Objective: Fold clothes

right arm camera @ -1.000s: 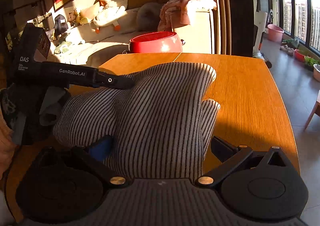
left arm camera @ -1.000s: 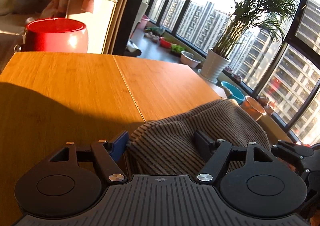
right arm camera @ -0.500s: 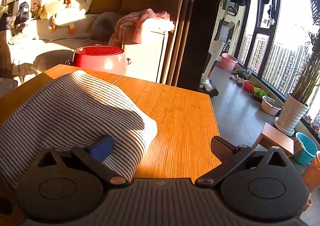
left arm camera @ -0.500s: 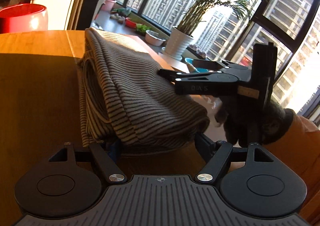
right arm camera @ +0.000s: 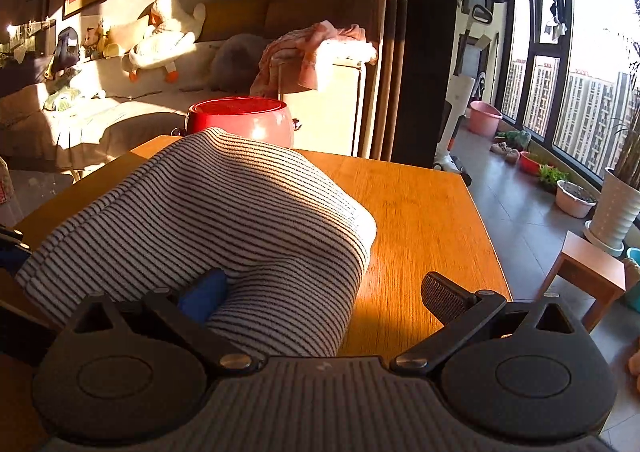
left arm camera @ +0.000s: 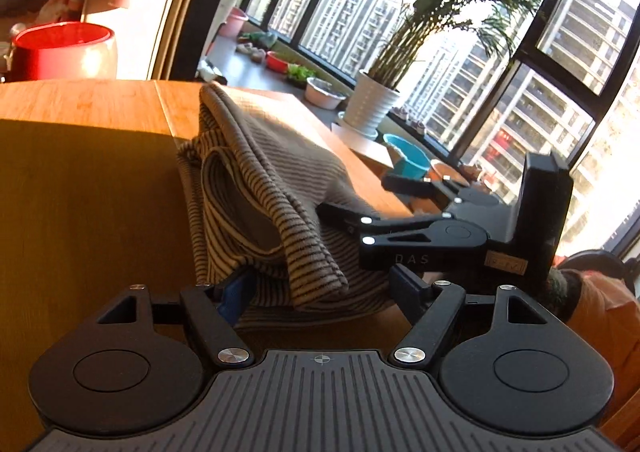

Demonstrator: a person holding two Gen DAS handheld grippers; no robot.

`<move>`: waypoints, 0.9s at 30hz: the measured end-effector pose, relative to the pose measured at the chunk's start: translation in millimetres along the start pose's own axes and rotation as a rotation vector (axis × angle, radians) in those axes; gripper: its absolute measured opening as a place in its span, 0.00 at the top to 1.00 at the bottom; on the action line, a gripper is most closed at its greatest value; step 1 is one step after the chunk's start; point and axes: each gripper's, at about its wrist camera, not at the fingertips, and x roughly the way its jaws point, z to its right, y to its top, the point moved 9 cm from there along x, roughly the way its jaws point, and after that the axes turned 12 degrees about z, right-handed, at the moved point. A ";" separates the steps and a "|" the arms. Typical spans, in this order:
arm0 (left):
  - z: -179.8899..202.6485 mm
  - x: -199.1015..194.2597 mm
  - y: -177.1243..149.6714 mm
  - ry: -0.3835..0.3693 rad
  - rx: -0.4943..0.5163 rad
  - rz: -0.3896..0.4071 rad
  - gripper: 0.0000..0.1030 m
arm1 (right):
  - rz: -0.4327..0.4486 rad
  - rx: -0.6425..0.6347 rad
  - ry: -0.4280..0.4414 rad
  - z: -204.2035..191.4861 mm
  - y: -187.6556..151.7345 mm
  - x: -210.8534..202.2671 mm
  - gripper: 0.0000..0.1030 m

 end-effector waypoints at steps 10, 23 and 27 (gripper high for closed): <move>-50.6 18.8 9.2 0.113 -0.159 0.044 0.36 | -0.002 0.122 0.060 18.8 -2.6 -2.6 0.00; -29.4 11.0 -1.1 0.078 -0.164 0.060 0.46 | 0.067 -0.046 0.035 10.5 39.5 -49.4 0.35; -47.0 8.8 -3.9 0.157 -0.183 0.059 0.56 | 0.091 -0.108 0.179 -39.7 41.5 -78.5 0.28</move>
